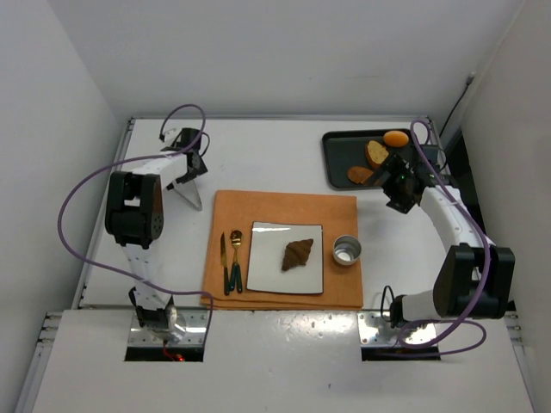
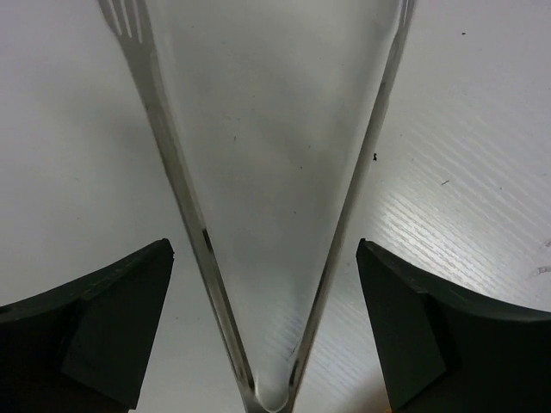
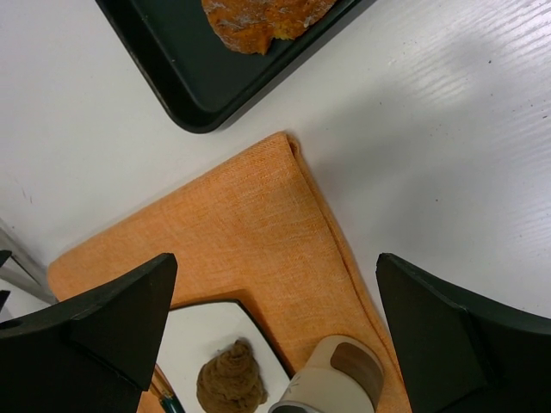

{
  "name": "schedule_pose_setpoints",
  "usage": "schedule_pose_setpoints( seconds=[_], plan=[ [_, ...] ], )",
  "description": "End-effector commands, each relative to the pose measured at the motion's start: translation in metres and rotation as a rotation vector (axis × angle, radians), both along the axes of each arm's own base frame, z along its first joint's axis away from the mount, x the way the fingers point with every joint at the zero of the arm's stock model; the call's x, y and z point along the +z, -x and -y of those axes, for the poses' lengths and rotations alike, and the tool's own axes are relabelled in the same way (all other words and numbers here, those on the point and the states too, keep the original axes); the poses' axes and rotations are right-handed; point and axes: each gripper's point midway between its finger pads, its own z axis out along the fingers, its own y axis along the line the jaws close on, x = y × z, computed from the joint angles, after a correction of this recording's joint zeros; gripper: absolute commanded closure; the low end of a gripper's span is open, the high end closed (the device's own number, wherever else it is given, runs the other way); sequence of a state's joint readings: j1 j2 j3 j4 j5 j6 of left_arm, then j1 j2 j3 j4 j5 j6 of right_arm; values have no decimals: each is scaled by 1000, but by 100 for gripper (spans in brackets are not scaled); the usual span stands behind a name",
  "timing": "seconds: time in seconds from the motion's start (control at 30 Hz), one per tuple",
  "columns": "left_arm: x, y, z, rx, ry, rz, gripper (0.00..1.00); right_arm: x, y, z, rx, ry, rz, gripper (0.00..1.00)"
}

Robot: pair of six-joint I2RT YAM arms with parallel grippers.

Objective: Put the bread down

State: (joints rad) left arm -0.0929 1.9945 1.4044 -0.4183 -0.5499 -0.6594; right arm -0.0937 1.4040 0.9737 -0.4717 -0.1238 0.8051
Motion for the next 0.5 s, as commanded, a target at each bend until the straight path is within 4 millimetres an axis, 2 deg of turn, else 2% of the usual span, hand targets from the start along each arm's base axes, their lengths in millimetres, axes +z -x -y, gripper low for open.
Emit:
schedule_pose_setpoints(
  seconds=[0.0,0.1,0.2,0.23,0.27,0.3,0.33,0.37,0.47],
  plan=[
    [16,-13,-4,5,-6,51,6,11,-7,-3,3,-3,44,0],
    [17,-15,0,-9,14,51,0,13,-7,-3,3,-3,44,0],
    [37,-16,1,-29,14,83,0,14,-5,-1,14,17,30,0],
    [58,-18,9,-49,27,125,0,21,-9,4,7,44,44,0],
    [70,-18,18,-79,34,145,0,23,-8,6,0,52,37,0],
    [84,-17,17,-90,27,169,0,25,-8,9,2,69,38,0],
    [98,-17,29,-128,41,195,0,34,-12,13,-4,97,64,0],
    [130,-13,38,-158,41,259,0,34,-12,13,-4,97,65,0],
    [165,1,63,-263,33,314,0,50,-18,16,6,122,103,0]
  ],
)
